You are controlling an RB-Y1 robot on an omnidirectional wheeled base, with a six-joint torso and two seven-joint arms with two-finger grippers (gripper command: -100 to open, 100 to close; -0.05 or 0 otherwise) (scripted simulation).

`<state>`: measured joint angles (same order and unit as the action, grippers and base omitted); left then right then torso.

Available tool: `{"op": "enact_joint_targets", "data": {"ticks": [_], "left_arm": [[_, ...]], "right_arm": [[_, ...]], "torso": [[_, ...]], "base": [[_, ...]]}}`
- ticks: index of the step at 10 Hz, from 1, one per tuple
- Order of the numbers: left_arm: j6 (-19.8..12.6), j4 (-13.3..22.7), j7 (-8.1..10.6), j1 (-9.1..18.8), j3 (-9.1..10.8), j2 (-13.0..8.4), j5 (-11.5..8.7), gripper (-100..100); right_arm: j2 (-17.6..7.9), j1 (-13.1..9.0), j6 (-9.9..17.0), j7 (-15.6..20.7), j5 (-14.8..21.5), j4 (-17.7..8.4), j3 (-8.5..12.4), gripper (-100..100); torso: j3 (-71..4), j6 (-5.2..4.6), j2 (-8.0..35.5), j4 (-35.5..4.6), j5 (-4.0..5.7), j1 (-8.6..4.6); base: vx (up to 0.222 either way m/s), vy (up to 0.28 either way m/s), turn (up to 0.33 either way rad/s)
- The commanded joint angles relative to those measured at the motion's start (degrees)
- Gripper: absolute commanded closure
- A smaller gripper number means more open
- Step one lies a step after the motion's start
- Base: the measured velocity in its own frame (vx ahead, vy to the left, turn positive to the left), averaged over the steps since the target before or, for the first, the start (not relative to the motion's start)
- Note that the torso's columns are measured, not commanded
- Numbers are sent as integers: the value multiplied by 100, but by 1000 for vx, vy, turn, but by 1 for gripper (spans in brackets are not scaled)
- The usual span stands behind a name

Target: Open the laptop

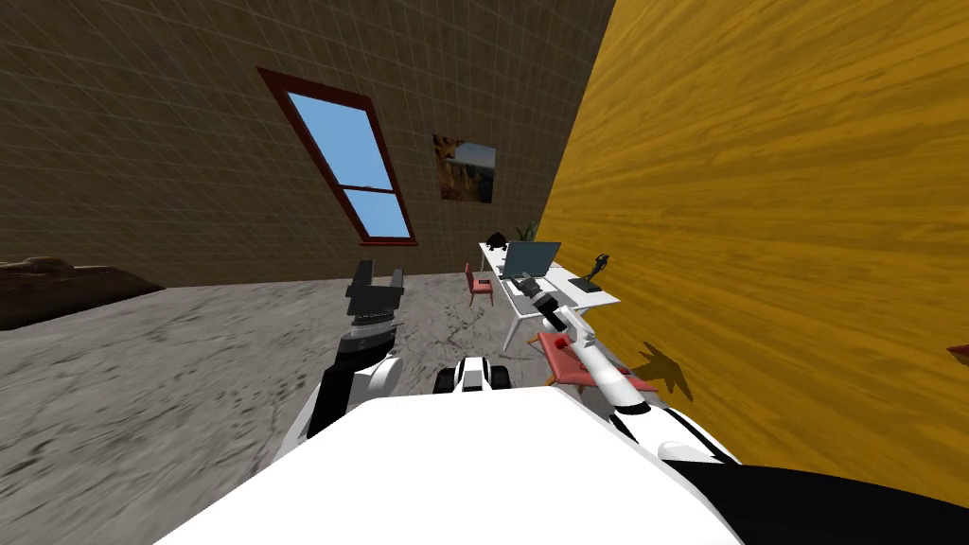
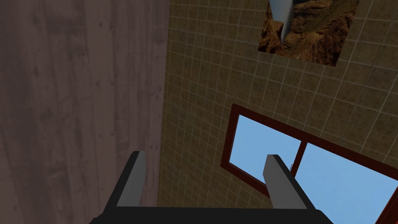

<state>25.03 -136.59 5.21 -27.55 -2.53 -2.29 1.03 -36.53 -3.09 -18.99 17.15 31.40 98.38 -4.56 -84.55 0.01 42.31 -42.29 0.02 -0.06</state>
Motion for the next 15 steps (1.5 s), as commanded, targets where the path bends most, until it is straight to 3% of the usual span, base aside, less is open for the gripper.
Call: {"op": "enact_joint_targets", "data": {"ticks": [1,2,3,6,8,11,13,14,15], "left_arm": [[0,0,0,0,0,0,0,0],[0,0,0,0,0,0,0,0],[0,0,0,0,1,0,0,0],[0,0,0,0,0,0,0,0],[0,0,0,0,0,0,0,0],[0,0,0,0,0,0,0,0],[0,0,0,0,0,0,0,0],[0,0,0,0,0,0,0,0],[0,0,0,-1,1,0,0,0]], "right_arm": [[-328,-256,52,105,316,-435,-23,-100],[-328,-256,52,105,316,-483,-23,-100],[-526,-432,86,181,528,-702,-43,-100],[-723,-608,119,256,737,-1044,-64,-100],[-1080,-952,186,402,1129,-1487,-104,-100],[-1300,-1118,219,472,1344,-1873,-124,-100],[-1658,-1436,282,606,1720,-2329,-160,-100],[-1666,-1436,282,606,1721,-2371,-160,-100],[-1843,-1585,312,669,1898,-2531,-178,-100]], "torso": [[3,-4,5,-1,2,-7],[1,1,2,-1,0,2],[0,-3,0,0,-1,2],[-3,1,-4,1,-3,9],[-2,1,-3,1,-2,5],[0,1,0,0,-3,10],[1,0,1,-1,0,2],[-4,2,-7,2,-4,13],[-3,-3,-5,3,-1,5]], "base": [[20,62,116],[23,49,59],[25,76,124],[23,60,74],[37,68,153],[32,71,71],[37,71,141],[41,60,57],[31,68,77]]}}
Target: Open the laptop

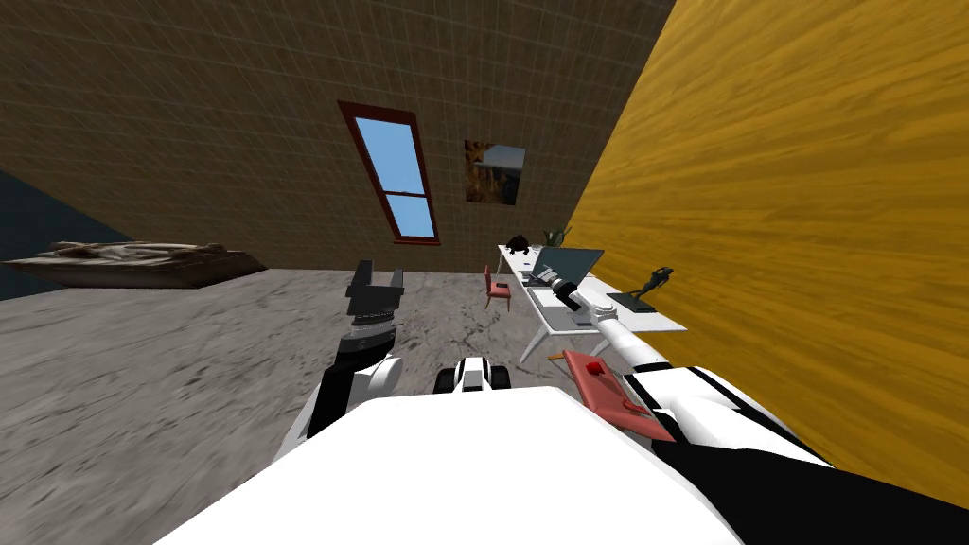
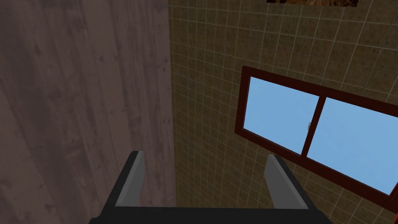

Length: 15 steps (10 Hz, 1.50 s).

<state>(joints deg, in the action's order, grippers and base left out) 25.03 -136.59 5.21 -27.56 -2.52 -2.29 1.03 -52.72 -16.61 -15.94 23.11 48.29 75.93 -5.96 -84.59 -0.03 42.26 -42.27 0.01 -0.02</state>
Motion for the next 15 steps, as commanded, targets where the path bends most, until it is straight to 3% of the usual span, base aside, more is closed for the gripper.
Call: {"op": "enact_joint_targets", "data": {"ticks": [1,4,5,9,10,13,14,15], "left_arm": [[0,0,0,0,0,0,0,0],[0,0,0,0,0,0,0,0],[0,0,0,0,0,0,0,0],[0,0,0,0,0,0,0,0],[0,0,0,0,0,0,0,0],[0,0,0,0,0,0,0,0],[0,0,0,0,0,0,0,0],[0,0,0,0,1,0,0,0]], "right_arm": [[-224,-233,6,73,209,-391,-38,-100],[-566,-506,59,189,534,-833,-70,-100],[-566,-506,59,189,534,-833,-70,-100],[-1136,-929,138,371,1042,-1492,-120,-100],[-1136,-929,138,371,1042,-1495,-120,-100],[-1448,-1141,174,465,1301,-1814,-146,-100],[-1334,-1179,131,472,1259,-1838,-157,-100],[-1396,-1223,228,442,1296,-2048,-179,-100]], "torso": [[2,3,4,-3,-1,2],[3,0,3,-1,2,-4],[1,3,1,-2,-1,1],[0,4,1,-1,-3,8],[3,1,5,-3,-1,3],[1,8,2,-4,-3,0],[-1,5,-1,-2,-4,6],[2,2,4,-2,0,-2]], "base": [[20,46,55],[26,43,85],[25,34,31],[36,62,99],[25,39,24],[24,36,67],[14,16,9],[-47,-28,335]]}}
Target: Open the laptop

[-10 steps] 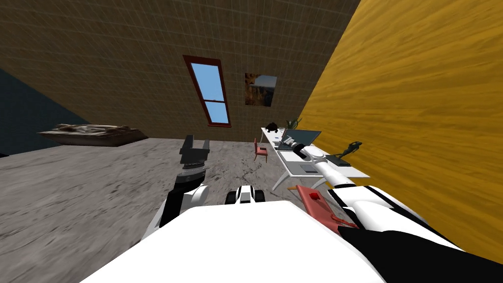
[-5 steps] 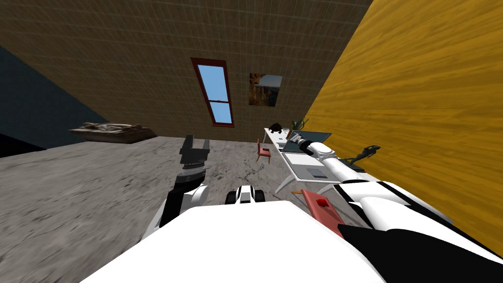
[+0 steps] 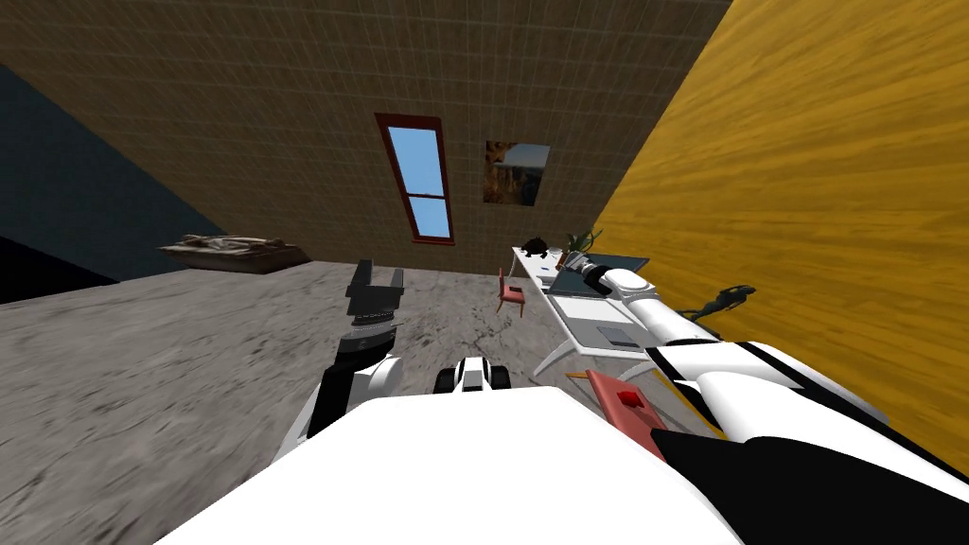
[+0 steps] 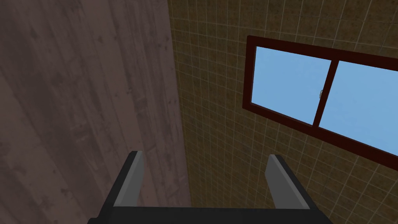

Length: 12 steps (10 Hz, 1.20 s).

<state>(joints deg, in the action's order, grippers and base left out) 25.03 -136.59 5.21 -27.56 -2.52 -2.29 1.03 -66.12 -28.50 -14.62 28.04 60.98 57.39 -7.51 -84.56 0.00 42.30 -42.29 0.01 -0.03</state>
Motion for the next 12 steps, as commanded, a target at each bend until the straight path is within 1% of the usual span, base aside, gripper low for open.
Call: {"op": "enact_joint_targets", "data": {"ticks": [1,2,3,4,5,6,7,8,9,10,11,12], "left_arm": [[0,1,0,2,0,0,0,0],[-1,1,0,2,0,-1,0,0],[-1,1,0,2,1,-1,0,0],[0,1,0,1,1,-1,0,0],[-1,1,0,2,0,-1,0,0],[-1,1,0,2,0,-1,0,0],[0,0,0,0,1,0,0,0],[0,1,0,2,0,-1,0,0],[-1,1,0,1,0,-1,0,0],[0,0,0,0,1,0,0,0],[0,0,0,-1,1,0,0,0],[0,0,0,-3,1,0,0,0]], "right_arm": [[-84,-51,145,-76,41,-291,-36,-100],[-113,-68,194,-102,54,-388,-48,-100],[-113,-68,194,-102,54,-388,-48,-100],[-169,-102,291,-152,81,-582,-72,-100],[-197,-120,339,-178,95,-679,-84,-100],[-197,-120,339,-178,95,-679,-84,-100],[-253,-154,436,-228,122,-873,-107,-100],[-281,-171,485,-254,135,-970,-119,-100],[-332,-216,499,-370,148,-883,-265,-100],[-281,-171,485,-254,135,-970,-119,100],[-225,-137,388,-203,108,-776,-95,100],[-197,-120,339,-178,95,-679,-84,100]], "torso": [[1,27,5,1,1,-5],[4,13,8,0,4,-12],[4,-1,6,-2,3,-6],[-3,-6,-6,1,-1,6],[-5,8,-7,3,-2,6],[-6,13,-8,4,-2,9],[-9,1,-15,4,-5,14],[-7,12,-9,4,-4,11],[-6,14,-7,2,-4,8],[-10,-3,-18,4,-2,8],[-11,-3,-18,5,-1,5],[-14,-9,-26,6,-2,8]], "base": [[-104,-80,358],[-108,-73,235],[-71,-40,35],[-86,-55,227],[-95,-56,380],[-70,-24,102],[-85,-26,291],[-105,-40,328],[-47,-20,63],[-18,-6,-52],[52,20,-364],[110,65,-325]]}}
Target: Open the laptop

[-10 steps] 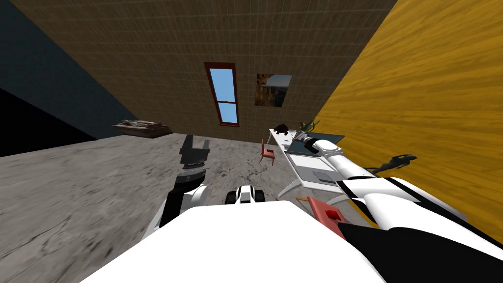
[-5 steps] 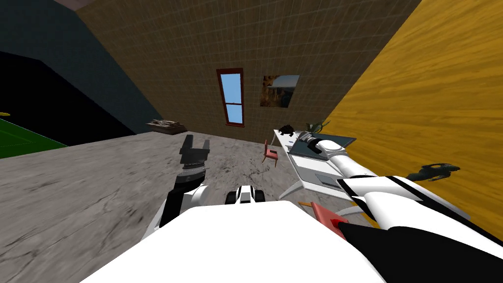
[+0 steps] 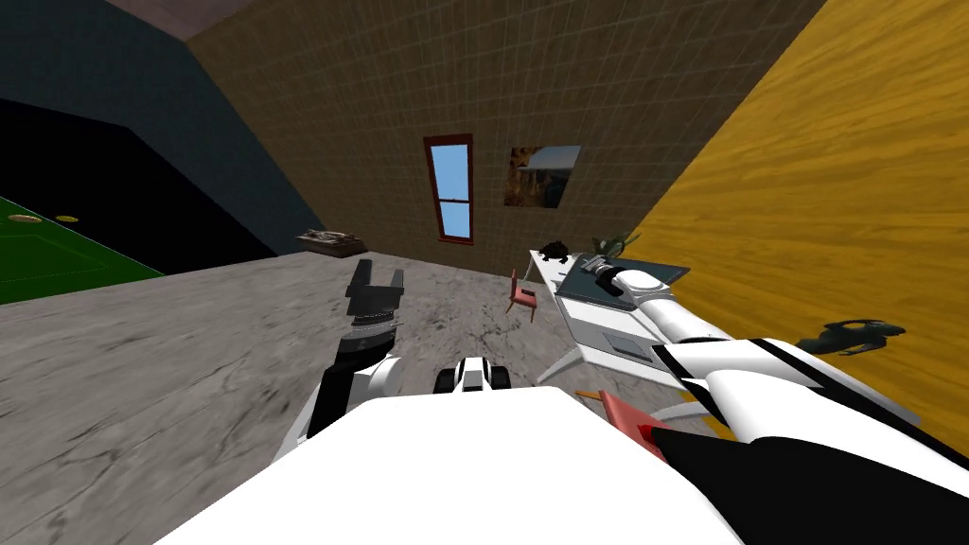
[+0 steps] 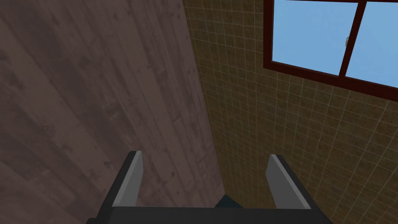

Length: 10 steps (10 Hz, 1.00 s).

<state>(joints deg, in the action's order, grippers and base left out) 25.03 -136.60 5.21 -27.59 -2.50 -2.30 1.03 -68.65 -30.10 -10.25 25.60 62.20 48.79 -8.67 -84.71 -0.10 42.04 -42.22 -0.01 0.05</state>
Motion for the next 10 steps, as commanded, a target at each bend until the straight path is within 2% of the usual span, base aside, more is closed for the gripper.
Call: {"op": "enact_joint_targets", "data": {"ticks": [1,6,7,8,10], "left_arm": [[0,0,0,0,-1,0,0,0],[0,0,0,1,0,0,0,0],[0,0,0,1,0,0,0,0],[0,1,0,3,-1,-1,0,0],[0,0,0,1,-1,0,0,0]], "right_arm": [[111,75,-196,117,-54,375,56,100],[252,160,-438,244,-122,860,116,100],[252,139,-425,261,-114,775,125,100],[87,125,-426,181,-128,656,148,-100],[-73,102,-426,104,-144,515,170,-100]], "torso": [[-4,14,-4,3,-4,11],[28,6,47,-14,5,-18],[24,7,40,-11,5,-16],[21,16,36,-9,3,-11],[-13,15,-18,7,-7,17]], "base": [[136,65,-417],[98,52,-230],[27,14,-54],[112,88,-18],[190,108,-38]]}}
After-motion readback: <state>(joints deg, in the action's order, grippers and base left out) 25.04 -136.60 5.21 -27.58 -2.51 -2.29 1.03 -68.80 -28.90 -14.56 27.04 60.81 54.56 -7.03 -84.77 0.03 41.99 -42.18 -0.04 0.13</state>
